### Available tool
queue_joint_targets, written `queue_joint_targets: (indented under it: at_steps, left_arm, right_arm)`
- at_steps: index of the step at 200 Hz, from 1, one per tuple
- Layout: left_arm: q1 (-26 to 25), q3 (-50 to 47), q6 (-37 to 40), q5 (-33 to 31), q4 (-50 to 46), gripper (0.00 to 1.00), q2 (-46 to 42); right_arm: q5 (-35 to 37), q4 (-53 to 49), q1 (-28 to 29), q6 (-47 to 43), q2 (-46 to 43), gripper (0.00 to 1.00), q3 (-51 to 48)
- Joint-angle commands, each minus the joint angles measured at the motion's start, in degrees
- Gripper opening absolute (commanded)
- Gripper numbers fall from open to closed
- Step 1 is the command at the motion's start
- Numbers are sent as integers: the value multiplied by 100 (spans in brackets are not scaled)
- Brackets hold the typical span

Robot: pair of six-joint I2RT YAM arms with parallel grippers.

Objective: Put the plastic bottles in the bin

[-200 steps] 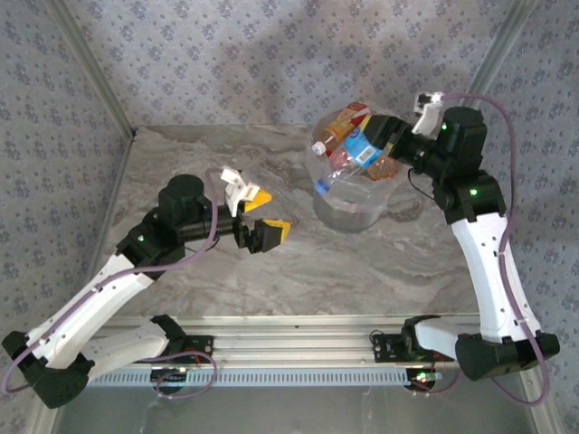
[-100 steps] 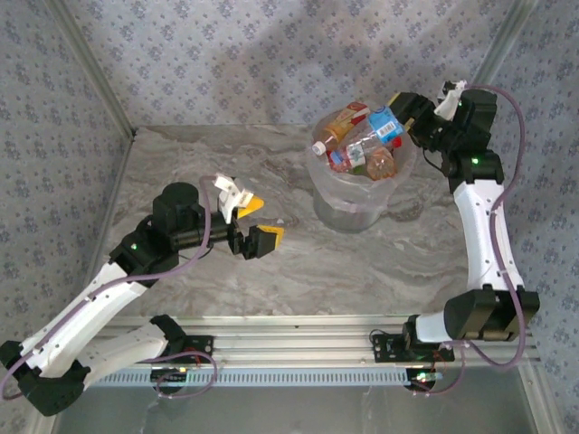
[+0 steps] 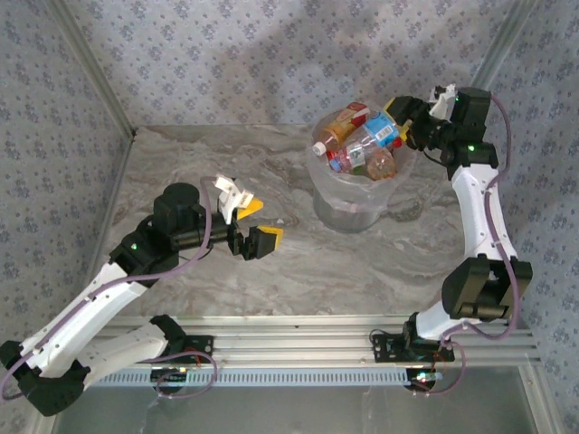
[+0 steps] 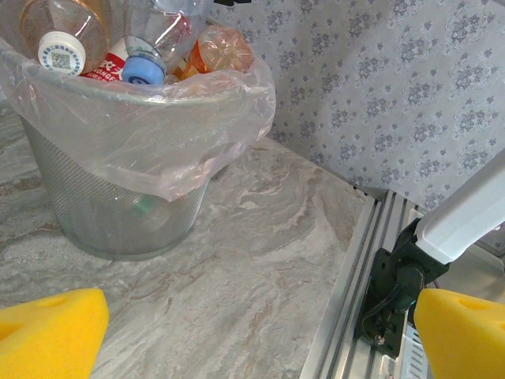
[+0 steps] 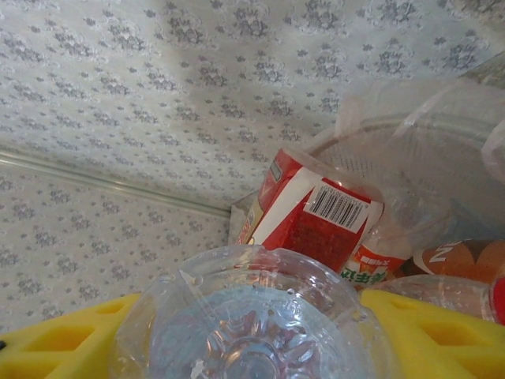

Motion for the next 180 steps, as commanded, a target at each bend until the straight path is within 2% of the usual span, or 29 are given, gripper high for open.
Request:
queue_joint_targets:
  at_steps: [1, 71, 100, 125, 152, 180]
  left_arm:
    - [-31, -18, 1, 4, 77, 100, 29]
    - [-28, -15, 11, 12, 70, 100, 32]
    - [-34, -26, 6, 14, 74, 100, 29]
    - [-29, -24, 1, 5, 78, 100, 31]
    - [-30, -24, 2, 5, 87, 100, 40]
    - [-28, 2, 2, 15, 76, 100, 89]
  right_arm:
    - [-259, -316, -2, -283, 150, 70, 297]
    - [284, -888, 1, -577, 151, 88, 749]
    - [1004, -1437, 29, -1084, 157, 91, 1216]
    - [1773, -2051, 141, -1599, 120, 91, 1466]
    - [2225, -2205, 262, -1871, 68, 88, 1431]
    - [2404, -2245, 419, -2026, 86, 75, 1422]
